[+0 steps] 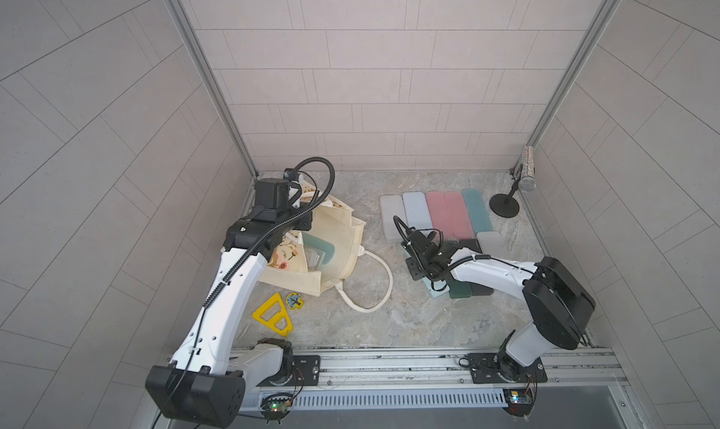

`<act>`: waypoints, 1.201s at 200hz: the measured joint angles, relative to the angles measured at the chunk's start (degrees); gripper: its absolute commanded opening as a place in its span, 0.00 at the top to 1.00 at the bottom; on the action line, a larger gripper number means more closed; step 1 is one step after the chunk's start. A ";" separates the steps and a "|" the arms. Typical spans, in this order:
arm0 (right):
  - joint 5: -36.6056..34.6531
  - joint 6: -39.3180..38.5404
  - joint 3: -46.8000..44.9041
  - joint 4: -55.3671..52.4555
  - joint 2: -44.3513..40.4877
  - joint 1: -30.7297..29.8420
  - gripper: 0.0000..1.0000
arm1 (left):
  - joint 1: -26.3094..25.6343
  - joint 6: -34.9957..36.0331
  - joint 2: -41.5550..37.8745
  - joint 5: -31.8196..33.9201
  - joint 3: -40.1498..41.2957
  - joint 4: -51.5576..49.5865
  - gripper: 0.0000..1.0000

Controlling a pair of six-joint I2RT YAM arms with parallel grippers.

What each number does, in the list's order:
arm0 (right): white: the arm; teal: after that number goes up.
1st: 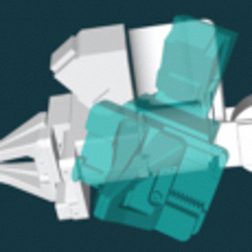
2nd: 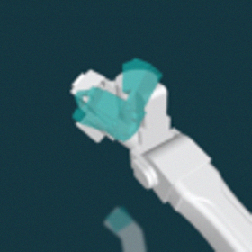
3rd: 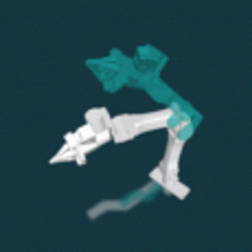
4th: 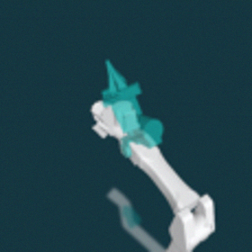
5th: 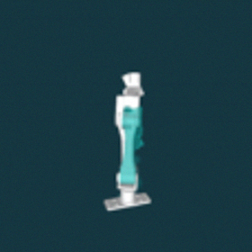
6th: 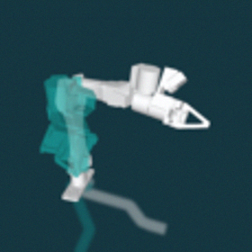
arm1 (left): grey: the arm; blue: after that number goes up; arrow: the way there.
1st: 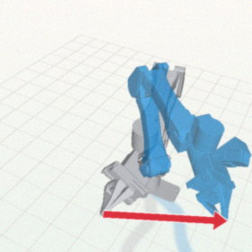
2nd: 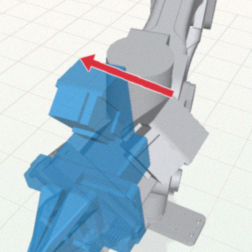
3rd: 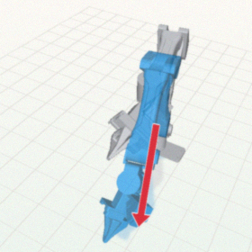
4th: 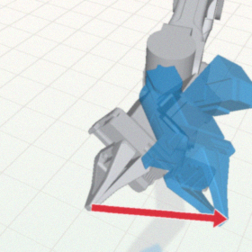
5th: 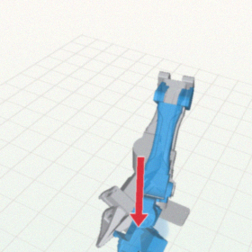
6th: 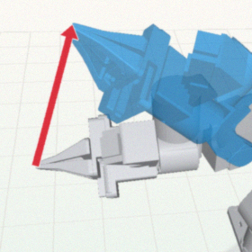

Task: Take out the pencil case from the canvas bag
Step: Place the pencil case at the center of the board.

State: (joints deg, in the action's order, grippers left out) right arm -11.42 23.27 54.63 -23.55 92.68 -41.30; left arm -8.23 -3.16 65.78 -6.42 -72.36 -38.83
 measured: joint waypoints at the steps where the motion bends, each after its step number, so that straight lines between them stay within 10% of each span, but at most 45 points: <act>1: -0.07 0.07 0.04 -0.11 0.13 0.00 0.47 | 0.00 0.00 0.00 0.00 0.00 0.00 1.00; 240: -6.82 10.80 -3.37 3.61 1.03 1.62 0.67 | -0.33 0.00 0.00 0.44 0.07 0.02 1.00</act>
State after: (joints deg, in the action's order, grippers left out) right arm -18.24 34.06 51.27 -19.94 93.71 -39.68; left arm -8.56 -3.16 65.78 -5.98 -72.29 -38.81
